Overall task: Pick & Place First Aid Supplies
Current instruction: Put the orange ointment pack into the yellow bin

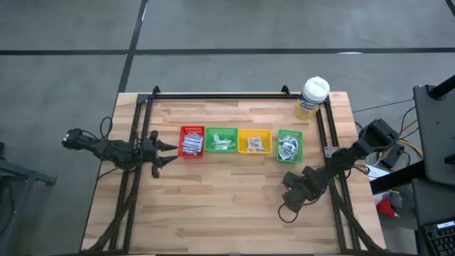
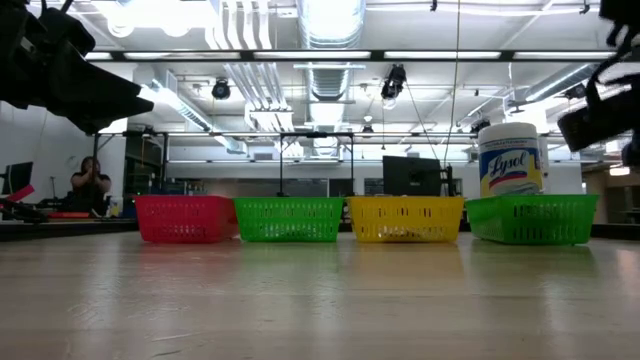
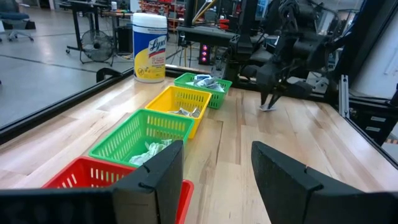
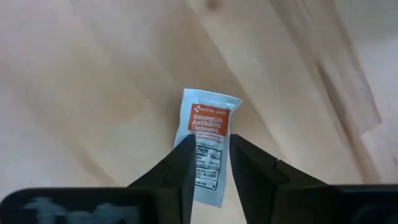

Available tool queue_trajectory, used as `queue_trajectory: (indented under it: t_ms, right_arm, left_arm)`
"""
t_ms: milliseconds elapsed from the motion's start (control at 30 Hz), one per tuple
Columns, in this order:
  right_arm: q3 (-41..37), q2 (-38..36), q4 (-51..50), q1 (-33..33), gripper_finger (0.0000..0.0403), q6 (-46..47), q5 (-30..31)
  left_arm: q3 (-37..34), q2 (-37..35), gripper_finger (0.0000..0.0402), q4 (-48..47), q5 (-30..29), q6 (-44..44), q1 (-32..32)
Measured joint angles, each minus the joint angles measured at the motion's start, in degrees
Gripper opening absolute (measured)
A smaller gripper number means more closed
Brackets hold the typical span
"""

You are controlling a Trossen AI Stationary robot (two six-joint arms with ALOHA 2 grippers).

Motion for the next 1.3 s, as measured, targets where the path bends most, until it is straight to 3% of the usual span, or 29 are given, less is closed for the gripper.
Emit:
queue_trajectory:
  t_ms: [533,1033,1300]
  right_arm:
    - [0.99,-2.51,-2.99,0.0,0.0117,1.41,-3.74]
    - [-0.19,-2.58,-4.14,0.11,0.0175,3.64,-5.77]
    - [-3.98,-2.69,2.81,0.13,0.0184,3.63,-5.54]
  left_arm:
    - [0.01,-0.01,0.0188,-0.02,0.0,0.0,0.0]
    - [0.0,0.0,0.0188,-0.01,-0.01,0.0,0.01]
    - [0.0,0.0,0.0188,0.0,-0.01,0.0,0.02]
